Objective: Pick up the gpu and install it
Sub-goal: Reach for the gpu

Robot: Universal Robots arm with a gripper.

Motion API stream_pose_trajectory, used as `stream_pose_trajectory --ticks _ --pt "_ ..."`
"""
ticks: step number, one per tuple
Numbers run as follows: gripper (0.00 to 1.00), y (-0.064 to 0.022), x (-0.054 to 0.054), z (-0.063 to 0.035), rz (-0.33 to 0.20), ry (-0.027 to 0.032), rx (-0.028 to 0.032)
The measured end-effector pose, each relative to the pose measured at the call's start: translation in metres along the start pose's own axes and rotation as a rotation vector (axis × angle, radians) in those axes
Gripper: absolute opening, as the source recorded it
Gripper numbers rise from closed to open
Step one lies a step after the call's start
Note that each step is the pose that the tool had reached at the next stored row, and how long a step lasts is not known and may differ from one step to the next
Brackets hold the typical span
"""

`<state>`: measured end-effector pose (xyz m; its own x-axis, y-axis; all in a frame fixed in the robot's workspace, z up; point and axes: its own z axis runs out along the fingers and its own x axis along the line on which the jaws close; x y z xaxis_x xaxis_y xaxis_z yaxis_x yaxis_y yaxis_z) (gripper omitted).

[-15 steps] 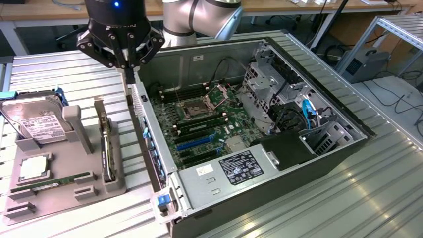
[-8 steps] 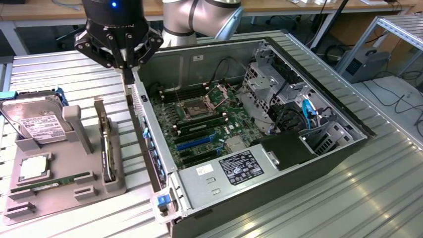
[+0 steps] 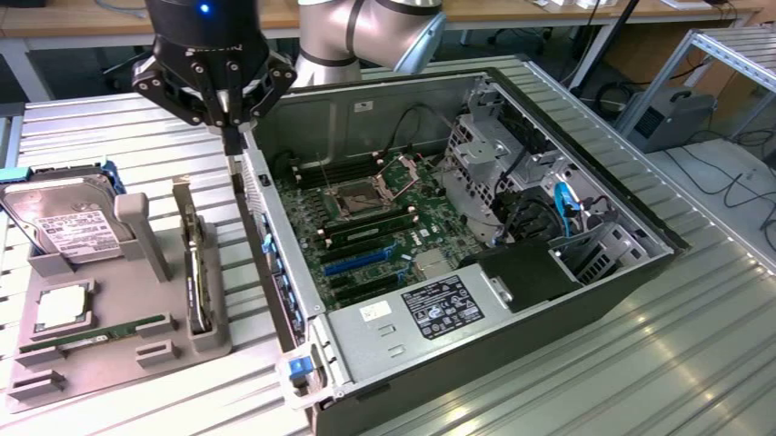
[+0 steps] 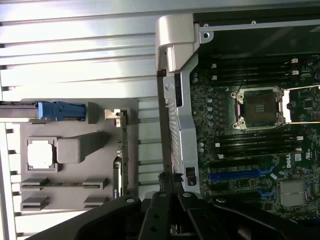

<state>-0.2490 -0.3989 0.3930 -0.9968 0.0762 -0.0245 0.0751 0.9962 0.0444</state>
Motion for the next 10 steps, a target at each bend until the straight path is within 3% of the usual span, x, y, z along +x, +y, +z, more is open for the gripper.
stream_pose_trajectory --ticks 10 --pt "0.11 -0.0003 0.0041 -0.0001 0.0 0.0001 0.0001"
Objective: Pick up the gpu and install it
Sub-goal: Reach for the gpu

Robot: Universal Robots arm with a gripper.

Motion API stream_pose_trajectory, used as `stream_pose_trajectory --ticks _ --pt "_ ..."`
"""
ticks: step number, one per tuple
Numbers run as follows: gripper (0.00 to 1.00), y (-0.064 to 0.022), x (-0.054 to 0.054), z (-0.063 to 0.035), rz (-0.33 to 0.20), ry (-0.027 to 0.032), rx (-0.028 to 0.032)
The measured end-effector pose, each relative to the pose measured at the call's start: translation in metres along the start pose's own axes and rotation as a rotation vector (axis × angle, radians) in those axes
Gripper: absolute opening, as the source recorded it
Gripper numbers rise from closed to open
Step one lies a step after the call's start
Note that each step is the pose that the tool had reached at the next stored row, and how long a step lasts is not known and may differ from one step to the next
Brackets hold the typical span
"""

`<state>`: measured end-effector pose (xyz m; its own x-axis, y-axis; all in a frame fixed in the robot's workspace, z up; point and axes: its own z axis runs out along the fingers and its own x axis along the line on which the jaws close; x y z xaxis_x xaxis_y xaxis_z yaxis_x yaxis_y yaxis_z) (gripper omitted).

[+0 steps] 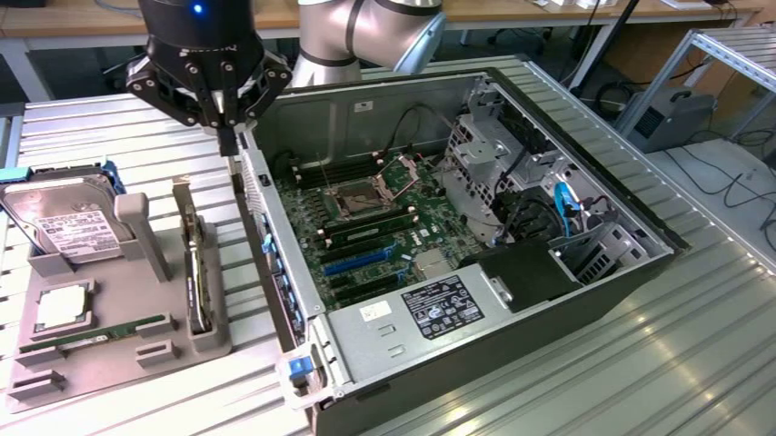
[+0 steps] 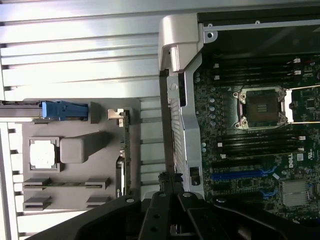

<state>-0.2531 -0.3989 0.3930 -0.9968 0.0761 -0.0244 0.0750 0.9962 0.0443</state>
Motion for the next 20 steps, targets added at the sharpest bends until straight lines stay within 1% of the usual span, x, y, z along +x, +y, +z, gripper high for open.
stream_pose_trajectory --ticks 20 --pt "0.11 -0.0004 0.0056 0.0001 0.0 -0.0001 0.0"
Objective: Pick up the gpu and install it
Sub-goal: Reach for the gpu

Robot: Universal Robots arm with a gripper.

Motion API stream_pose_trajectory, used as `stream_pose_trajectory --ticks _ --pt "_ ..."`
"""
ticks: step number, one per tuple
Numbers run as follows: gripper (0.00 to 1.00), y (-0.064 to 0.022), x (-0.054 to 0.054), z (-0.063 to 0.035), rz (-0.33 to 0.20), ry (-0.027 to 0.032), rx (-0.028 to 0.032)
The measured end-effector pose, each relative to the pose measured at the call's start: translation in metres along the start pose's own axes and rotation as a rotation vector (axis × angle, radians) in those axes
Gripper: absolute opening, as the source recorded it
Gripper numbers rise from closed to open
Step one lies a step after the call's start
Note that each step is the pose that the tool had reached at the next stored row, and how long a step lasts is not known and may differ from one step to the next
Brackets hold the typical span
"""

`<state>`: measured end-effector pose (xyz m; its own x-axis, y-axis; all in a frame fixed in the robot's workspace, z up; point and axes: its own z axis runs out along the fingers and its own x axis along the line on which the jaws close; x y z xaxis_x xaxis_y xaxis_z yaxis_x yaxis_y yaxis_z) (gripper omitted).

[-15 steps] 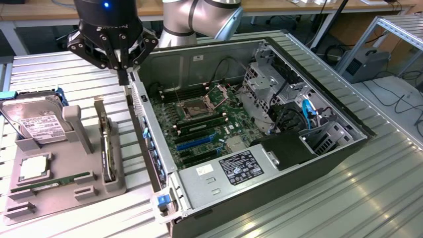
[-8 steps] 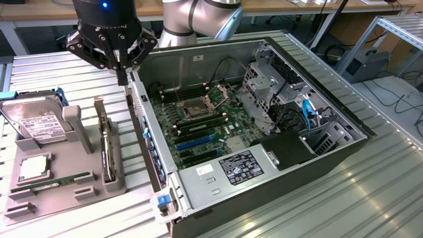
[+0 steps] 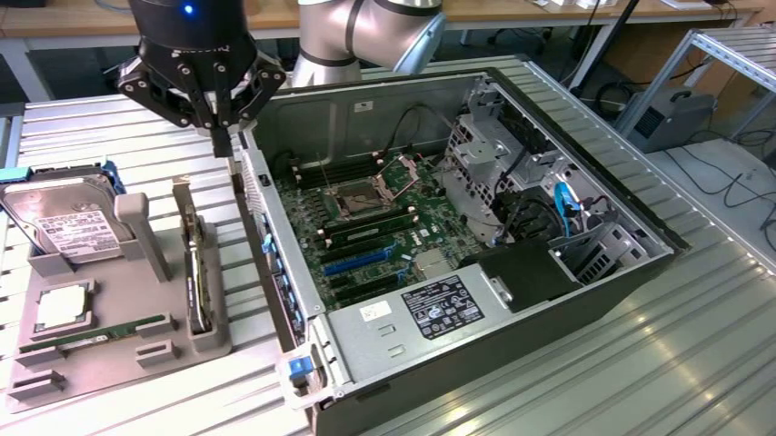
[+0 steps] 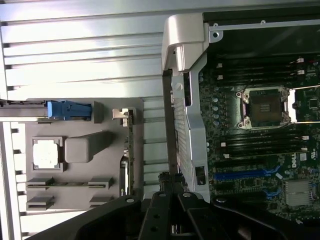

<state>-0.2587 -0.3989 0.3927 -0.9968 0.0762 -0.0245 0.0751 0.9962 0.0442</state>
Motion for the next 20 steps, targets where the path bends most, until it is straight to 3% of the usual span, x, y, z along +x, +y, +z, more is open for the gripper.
stream_pose_trajectory --ticks 20 --pt "0.11 -0.0004 0.0047 0.0002 0.0 0.0 0.0"
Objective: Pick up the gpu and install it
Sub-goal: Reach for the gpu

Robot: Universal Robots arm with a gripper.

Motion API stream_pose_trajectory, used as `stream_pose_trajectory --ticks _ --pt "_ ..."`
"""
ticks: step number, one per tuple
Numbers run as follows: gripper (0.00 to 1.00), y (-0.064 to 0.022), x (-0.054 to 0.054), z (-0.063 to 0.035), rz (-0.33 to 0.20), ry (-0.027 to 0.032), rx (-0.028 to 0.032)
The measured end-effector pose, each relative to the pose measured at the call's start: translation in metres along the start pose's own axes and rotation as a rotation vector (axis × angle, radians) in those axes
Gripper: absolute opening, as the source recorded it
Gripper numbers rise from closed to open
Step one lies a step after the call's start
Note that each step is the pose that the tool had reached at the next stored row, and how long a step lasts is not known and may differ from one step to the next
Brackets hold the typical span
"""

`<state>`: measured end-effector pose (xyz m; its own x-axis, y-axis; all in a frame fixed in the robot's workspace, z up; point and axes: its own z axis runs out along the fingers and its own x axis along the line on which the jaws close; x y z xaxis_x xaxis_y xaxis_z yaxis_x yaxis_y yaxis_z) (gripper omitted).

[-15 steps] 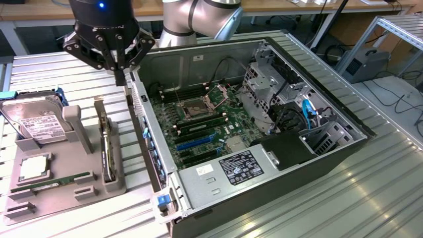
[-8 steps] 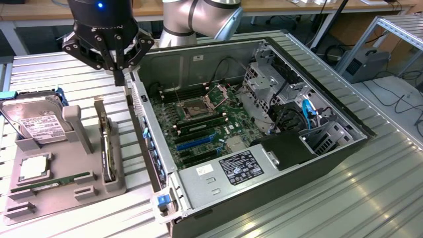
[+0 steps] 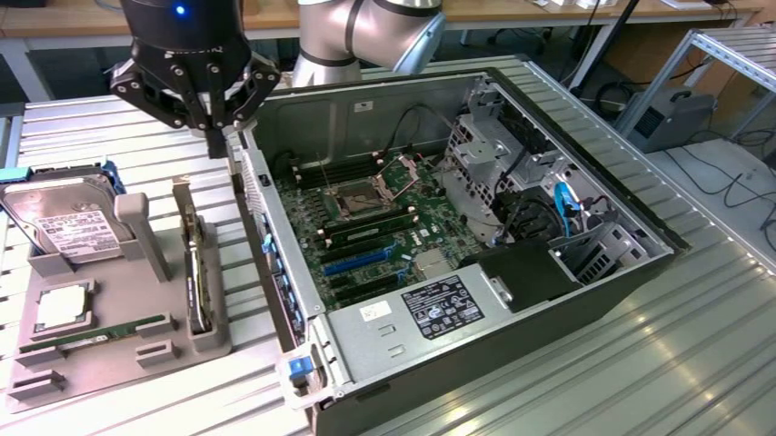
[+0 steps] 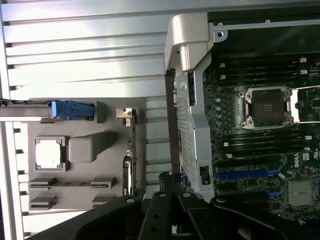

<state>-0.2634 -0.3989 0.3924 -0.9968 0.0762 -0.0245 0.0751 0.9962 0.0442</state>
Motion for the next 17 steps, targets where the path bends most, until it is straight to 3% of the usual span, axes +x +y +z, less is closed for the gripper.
stream_pose_trajectory --ticks 17 --pt "0.11 -0.0004 0.0058 0.0 0.0 0.0 0.0"
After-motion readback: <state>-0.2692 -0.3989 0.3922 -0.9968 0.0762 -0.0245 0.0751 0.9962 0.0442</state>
